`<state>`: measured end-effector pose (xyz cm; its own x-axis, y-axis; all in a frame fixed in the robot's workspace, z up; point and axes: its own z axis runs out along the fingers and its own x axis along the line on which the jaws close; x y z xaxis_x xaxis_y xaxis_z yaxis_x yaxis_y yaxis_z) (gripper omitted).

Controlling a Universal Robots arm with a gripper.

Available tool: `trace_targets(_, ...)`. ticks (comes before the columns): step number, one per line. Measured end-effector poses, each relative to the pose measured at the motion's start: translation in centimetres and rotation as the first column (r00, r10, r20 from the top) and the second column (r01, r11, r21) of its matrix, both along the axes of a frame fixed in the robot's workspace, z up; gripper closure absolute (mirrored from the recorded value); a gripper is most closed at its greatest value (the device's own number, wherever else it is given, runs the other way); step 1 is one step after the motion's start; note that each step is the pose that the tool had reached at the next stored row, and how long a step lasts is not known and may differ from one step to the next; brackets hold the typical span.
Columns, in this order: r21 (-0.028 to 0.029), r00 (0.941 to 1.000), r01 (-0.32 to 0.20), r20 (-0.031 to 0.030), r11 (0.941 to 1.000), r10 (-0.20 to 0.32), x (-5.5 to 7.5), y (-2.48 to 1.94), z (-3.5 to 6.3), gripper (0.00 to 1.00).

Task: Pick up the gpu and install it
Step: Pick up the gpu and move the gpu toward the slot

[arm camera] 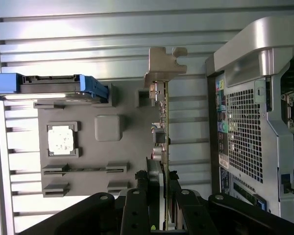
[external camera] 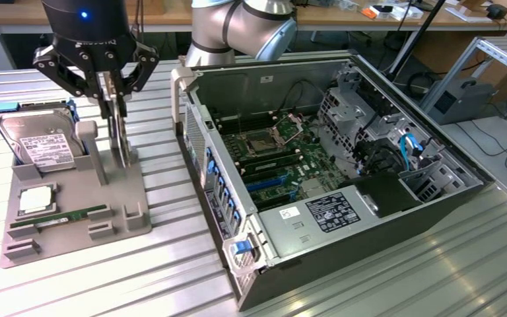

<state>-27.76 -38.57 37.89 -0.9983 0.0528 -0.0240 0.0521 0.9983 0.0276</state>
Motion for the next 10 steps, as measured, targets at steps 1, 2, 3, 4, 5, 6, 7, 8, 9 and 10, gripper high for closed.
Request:
trace_targets(1,0.0000,1.0000,0.000,0.0000,1.0000,0.000,0.00,0.00,0.09,0.73)
trace_targets(2,0.0000,1.0000,0.000,0.0000,1.0000,0.000,0.00,0.00,0.15,0.73)
trace_targets(3,0.0000,1.0000,0.000,0.0000,1.0000,0.000,0.00,0.00,0.21,0.73)
trace_targets(4,0.0000,1.0000,0.000,0.0000,1.0000,0.000,0.00,0.00,0.27,0.73)
trace_targets(5,0.0000,1.0000,0.000,0.0000,1.0000,0.000,0.00,0.00,0.30,0.73)
trace_targets(6,0.0000,1.0000,0.000,0.0001,1.0000,0.000,0.00,0.00,0.32,0.73)
trace_targets(7,0.0000,1.0000,0.000,0.0000,1.0000,0.000,0.00,0.00,0.37,0.73)
trace_targets(8,0.0000,1.0000,0.000,0.0000,1.0000,0.000,0.00,0.00,0.41,0.73)
trace_targets(9,-0.0001,1.0000,0.000,-0.0001,1.0000,0.000,0.00,0.00,0.49,0.73)
trace_targets(10,0.0000,1.0000,0.000,0.0000,1.0000,0.000,0.00,0.00,0.56,0.73)
